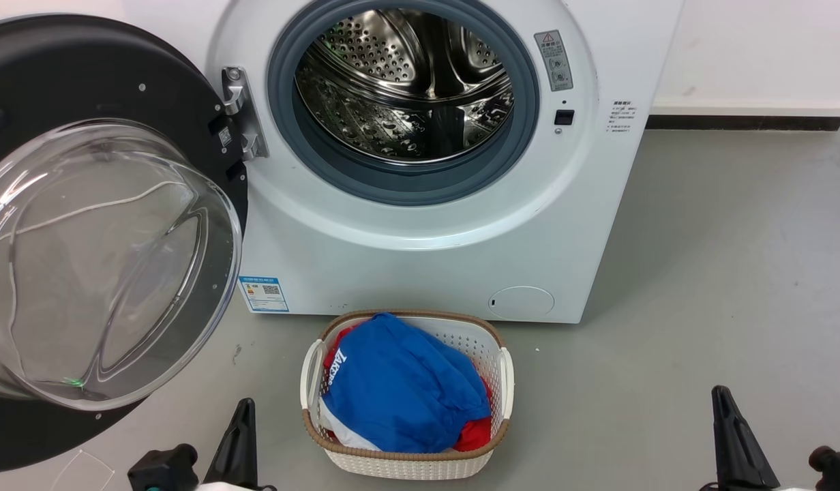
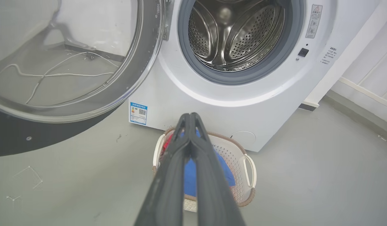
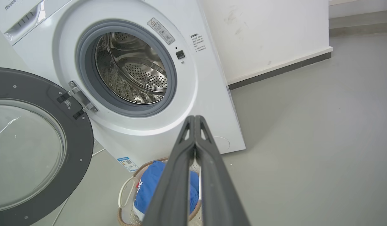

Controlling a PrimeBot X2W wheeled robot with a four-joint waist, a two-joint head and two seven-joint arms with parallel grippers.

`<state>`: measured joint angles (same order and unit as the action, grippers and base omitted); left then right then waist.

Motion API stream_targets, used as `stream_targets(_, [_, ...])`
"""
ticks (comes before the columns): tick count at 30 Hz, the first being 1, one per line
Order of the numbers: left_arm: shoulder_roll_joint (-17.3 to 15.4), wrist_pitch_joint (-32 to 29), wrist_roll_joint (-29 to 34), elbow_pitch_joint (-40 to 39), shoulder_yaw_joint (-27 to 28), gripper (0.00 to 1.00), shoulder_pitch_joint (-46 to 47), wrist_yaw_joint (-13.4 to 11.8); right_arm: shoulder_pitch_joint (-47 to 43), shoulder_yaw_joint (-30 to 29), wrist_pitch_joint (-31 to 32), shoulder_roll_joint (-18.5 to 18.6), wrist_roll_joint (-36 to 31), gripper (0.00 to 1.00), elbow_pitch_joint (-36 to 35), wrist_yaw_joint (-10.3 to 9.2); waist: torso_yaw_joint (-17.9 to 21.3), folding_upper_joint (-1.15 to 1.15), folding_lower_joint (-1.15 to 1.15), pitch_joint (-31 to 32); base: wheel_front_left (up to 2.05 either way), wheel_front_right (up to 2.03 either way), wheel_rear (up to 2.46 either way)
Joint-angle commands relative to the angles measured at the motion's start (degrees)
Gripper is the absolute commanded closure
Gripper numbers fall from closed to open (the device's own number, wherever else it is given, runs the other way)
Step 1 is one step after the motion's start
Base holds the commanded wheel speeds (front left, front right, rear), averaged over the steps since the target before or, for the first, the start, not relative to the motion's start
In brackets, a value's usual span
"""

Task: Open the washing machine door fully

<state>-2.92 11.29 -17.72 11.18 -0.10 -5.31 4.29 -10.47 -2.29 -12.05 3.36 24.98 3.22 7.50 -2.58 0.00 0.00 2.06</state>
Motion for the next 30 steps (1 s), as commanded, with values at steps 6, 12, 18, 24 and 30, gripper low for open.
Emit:
stream_targets(6, [0.0, -1.6, -7.3, -0.5, 0.7, 1.00, 2.5, 0.5, 2.8, 0.1, 1.2, 0.7, 7.2, 1.00, 0.3, 0.00, 0.1, 0.00, 0.00, -0.1, 0.00, 0.00, 0.00])
stream_targets(12, [0.0, -3.0, -13.3, -0.2, 1.2, 1.00, 3.4, 0.7, 4.0, 0.2, 2.4, 1.0, 12.9, 1.00, 1.2, 0.00, 0.3, 0.00, 0.00, -0.2, 0.00, 0.00, 0.00])
stream_targets(18, [0.0, -4.4, -18.9, 0.0, 1.7, 1.00, 4.2, 0.9, 5.2, 0.1, 3.6, 1.1, 18.2, 1.00, 2.0, 0.00, 0.4, 0.00, 0.00, -0.4, 0.00, 0.00, 0.00])
stream_targets(24, [0.0, -5.6, -24.1, 0.3, 2.2, 1.00, 4.9, 1.2, 6.3, 0.1, 4.7, 1.2, 23.1, 1.00, 2.8, 0.00, 0.6, 0.00, 0.00, -0.5, 0.00, 0.00, 0.00])
stream_targets(30, [0.0, -6.8, -29.1, 0.5, 2.6, 1.00, 5.6, 1.4, 7.4, 0.0, 5.8, 1.3, 27.7, 1.00, 3.6, 0.00, 0.7, 0.00, 0.00, -0.6, 0.00, 0.00, 0.00])
